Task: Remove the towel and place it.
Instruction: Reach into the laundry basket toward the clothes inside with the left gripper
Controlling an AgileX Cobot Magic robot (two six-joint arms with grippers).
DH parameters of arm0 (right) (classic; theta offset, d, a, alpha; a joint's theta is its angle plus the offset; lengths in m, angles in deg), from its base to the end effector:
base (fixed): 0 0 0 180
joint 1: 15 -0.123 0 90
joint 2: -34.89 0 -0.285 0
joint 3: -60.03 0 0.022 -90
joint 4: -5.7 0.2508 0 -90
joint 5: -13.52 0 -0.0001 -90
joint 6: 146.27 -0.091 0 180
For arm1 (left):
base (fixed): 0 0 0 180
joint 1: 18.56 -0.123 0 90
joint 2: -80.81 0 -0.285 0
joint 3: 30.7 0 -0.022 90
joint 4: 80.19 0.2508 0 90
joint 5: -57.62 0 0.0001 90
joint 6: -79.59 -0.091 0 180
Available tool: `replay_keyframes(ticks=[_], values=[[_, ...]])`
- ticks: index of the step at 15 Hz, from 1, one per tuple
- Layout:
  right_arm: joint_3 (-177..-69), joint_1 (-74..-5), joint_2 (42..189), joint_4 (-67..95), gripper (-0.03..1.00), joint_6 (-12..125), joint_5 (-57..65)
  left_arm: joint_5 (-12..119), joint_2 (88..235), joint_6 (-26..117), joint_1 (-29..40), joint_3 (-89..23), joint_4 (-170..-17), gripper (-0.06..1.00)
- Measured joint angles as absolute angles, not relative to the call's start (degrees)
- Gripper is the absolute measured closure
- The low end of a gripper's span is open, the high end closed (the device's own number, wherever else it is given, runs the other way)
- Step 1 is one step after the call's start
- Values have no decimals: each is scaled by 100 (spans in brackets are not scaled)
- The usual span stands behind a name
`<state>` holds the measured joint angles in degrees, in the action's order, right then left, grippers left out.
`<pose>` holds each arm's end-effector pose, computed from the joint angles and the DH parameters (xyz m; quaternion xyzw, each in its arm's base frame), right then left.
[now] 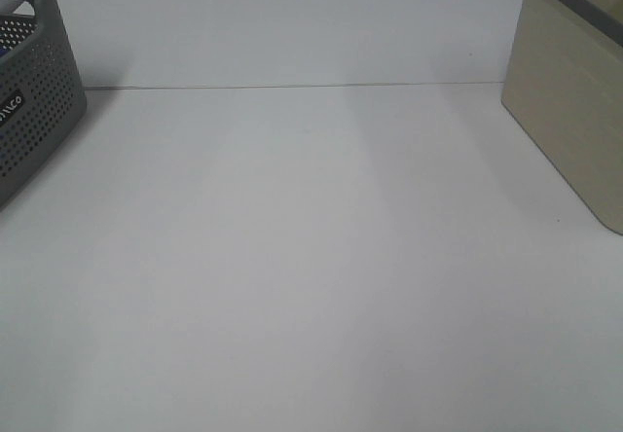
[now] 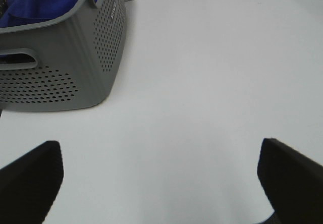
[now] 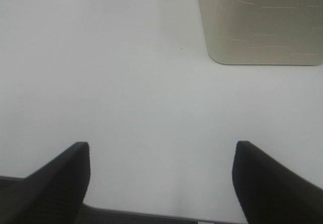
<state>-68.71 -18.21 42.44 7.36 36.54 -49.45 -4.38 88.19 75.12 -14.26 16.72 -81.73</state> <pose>-0.0022 0.0022 0.2612 -0.0464 0.8724 0.0162 0.4864 -0.0094 -0.0015 0.2811 0.0660 0.8491 -0.0126 0.5240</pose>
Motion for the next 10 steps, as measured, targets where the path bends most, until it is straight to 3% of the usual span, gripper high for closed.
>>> replay_keyframes(ticks=[10], values=[[-6871, -1821, 4244, 736, 20, 3654, -4945, -438, 8819, 7512, -1426, 1672, -8173, -5]])
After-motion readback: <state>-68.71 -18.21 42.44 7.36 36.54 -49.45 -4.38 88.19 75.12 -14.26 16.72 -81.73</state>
